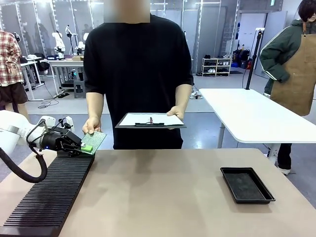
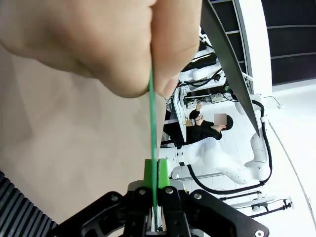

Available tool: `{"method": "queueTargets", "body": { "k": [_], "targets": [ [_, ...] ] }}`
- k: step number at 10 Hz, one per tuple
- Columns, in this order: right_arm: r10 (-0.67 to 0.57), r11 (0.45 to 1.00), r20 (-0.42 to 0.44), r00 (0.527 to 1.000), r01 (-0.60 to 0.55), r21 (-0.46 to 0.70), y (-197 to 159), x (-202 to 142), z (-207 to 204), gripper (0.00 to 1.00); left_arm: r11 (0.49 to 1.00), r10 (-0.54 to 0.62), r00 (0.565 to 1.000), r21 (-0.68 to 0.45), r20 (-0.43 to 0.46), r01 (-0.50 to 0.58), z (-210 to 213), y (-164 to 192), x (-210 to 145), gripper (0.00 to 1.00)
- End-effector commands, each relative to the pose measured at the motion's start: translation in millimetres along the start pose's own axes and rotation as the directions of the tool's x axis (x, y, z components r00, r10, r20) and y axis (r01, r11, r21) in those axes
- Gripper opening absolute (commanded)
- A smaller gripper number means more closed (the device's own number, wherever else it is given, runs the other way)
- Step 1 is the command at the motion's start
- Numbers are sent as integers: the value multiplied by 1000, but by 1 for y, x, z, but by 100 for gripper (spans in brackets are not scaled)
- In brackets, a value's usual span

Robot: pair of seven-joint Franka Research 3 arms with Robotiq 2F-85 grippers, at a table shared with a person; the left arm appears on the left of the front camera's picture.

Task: Inspect the PCB.
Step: Release the Blank PCB you were holding.

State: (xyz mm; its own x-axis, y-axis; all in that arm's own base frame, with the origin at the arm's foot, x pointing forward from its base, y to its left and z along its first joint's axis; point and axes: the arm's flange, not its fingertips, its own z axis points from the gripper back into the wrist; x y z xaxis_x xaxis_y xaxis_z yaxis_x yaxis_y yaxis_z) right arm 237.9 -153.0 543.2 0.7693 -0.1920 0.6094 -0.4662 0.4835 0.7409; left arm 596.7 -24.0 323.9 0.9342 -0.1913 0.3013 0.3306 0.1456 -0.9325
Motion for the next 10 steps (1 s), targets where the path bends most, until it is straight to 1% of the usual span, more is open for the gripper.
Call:
{"method": "queueTargets", "body": {
  "k": [1,2,3,4,5,6,10],
  "targets": [
    [20,1000,6,1000,-20,8,0,2,-1,100,1000,-3,1000,-4,-5,3,1,-1,-1,39],
    [20,1000,6,1000,-20,8,0,2,-1,100,1000,-1,1000,-6,-4,1,1,-1,-1,76],
    [20,1000,6,1000,-20,8,0,2,-1,100,1000,-5,1000,-10,-4,5,1,-1,-1,42],
    [20,1000,6,1000,-20,8,0,2,-1,100,1000,-6,1000,-11,-3,6,2,-1,-1,100],
    [20,1000,6,1000,-20,8,0,2,-1,100,1000,-6,1000,-11,0,6,2,-2,0,78],
    [20,1000,6,1000,-20,8,0,2,-1,100,1000,-4,1000,-11,0,4,2,-2,0,100],
    [20,1000,6,1000,-20,8,0,2,-1,100,1000,9,1000,-15,4,-9,5,2,-1,100]
  ]
}}
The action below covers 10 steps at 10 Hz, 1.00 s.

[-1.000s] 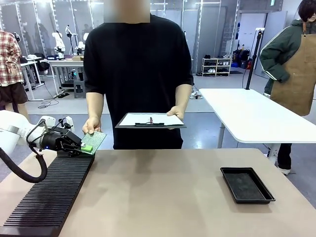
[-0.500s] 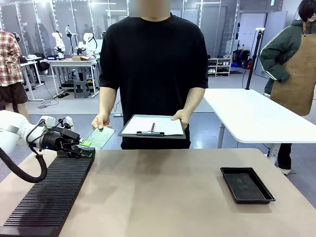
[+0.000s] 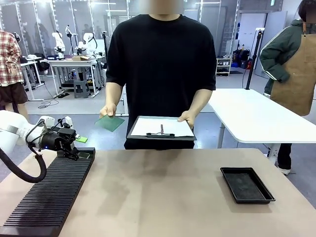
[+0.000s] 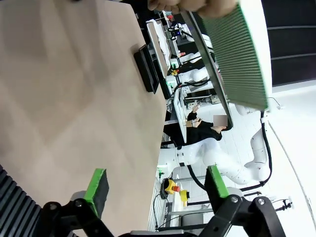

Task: Inspect the PCB.
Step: Release the Blank PCB you were holding, then pick up the Blank PCB that the human is holding.

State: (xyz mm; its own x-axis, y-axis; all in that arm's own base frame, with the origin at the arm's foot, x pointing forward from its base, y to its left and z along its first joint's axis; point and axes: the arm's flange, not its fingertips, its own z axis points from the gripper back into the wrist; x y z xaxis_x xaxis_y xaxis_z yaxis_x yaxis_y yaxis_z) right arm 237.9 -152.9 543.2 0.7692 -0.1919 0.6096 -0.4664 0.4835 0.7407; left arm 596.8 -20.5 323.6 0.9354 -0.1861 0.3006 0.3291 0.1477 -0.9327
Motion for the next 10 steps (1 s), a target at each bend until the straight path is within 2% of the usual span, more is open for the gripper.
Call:
{"method": "queueTargets", "body": {
  "k": [1,10],
  "targets": [
    [20,1000,6,1000,-20,8,0,2,-1,100,1000,9,1000,-18,3,-9,2,2,0,100],
    [20,1000,6,1000,-20,8,0,2,-1,100,1000,1,1000,0,1,-1,1,0,0,100]
  ]
}}
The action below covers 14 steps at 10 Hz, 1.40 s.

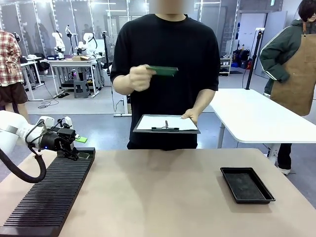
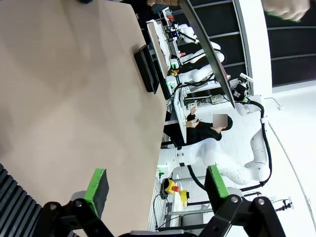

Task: Inspect the PCB.
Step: Pick up the Blank PCB that the human is holding.

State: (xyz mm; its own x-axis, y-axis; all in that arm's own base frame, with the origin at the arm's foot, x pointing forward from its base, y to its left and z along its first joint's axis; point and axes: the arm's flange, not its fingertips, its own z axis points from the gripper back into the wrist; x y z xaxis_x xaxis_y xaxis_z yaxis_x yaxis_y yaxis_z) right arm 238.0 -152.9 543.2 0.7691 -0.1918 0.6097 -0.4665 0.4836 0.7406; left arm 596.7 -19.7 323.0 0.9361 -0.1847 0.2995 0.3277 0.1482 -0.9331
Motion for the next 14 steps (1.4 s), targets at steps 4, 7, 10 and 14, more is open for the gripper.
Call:
{"method": "queueTargets", "body": {
  "k": [4,7,10,14],
  "targets": [
    [20,1000,6,1000,-20,8,0,2,-1,100,1000,-1,1000,0,0,1,0,0,0,100],
    [20,1000,6,1000,-20,8,0,2,-1,100,998,45,999,37,-13,-44,10,-20,-6,100],
    [20,1000,6,1000,-20,8,0,2,-1,100,973,147,989,182,-14,-142,51,-90,-38,100],
    [20,1000,6,1000,-20,8,0,2,-1,100,905,48,999,421,19,-52,90,-219,-114,100]
  ]
}}
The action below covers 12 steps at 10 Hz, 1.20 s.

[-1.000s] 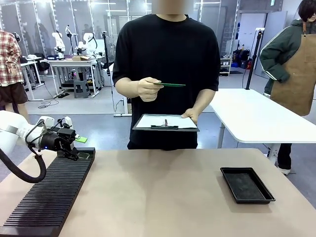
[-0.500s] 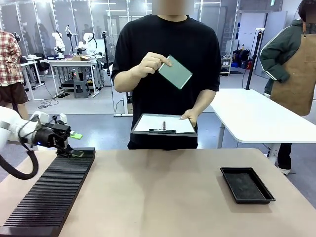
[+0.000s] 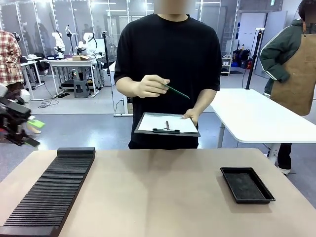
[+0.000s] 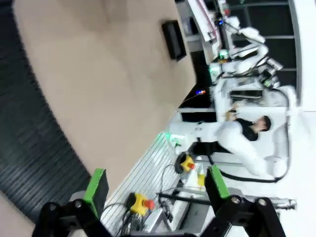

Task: Inspect the PCB.
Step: Pick up the Blank PCB that the human is holding.

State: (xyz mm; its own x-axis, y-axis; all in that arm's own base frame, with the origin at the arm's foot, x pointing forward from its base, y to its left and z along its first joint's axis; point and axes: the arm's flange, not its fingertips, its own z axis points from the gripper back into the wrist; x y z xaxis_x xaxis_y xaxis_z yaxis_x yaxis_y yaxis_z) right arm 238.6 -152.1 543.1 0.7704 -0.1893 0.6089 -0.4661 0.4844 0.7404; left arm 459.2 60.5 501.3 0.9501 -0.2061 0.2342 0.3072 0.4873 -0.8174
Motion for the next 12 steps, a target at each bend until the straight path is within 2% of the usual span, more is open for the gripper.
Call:
{"method": "queueTargets", "body": {
  "k": [1,3,5,6,8,9,10,12],
  "targets": [
    [20,1000,9,1000,-20,9,0,1,0,100,993,9,996,113,92,-20,11,-38,-48,100],
    [20,1000,9,1000,-20,9,0,1,0,100,981,-24,973,190,229,-21,32,-67,-98,100],
    [20,1000,9,1000,-20,9,0,1,0,100,954,-100,947,301,304,4,42,-87,-146,100],
    [20,1000,9,1000,-20,9,0,1,0,100,948,-143,921,318,362,22,46,-90,-165,100],
    [20,1000,9,1000,-20,9,0,1,0,100,940,-112,918,340,381,-27,44,-73,-170,100],
    [20,1000,9,1000,-20,9,0,1,0,100,946,-132,914,323,384,1,43,-69,-166,100],
    [20,1000,9,1000,-20,9,0,1,0,100,951,-143,918,308,370,24,53,-85,-174,100],
    [20,1000,9,1000,-20,9,0,1,0,100,951,-143,918,308,370,24,53,-85,-174,100]
  ]
}}
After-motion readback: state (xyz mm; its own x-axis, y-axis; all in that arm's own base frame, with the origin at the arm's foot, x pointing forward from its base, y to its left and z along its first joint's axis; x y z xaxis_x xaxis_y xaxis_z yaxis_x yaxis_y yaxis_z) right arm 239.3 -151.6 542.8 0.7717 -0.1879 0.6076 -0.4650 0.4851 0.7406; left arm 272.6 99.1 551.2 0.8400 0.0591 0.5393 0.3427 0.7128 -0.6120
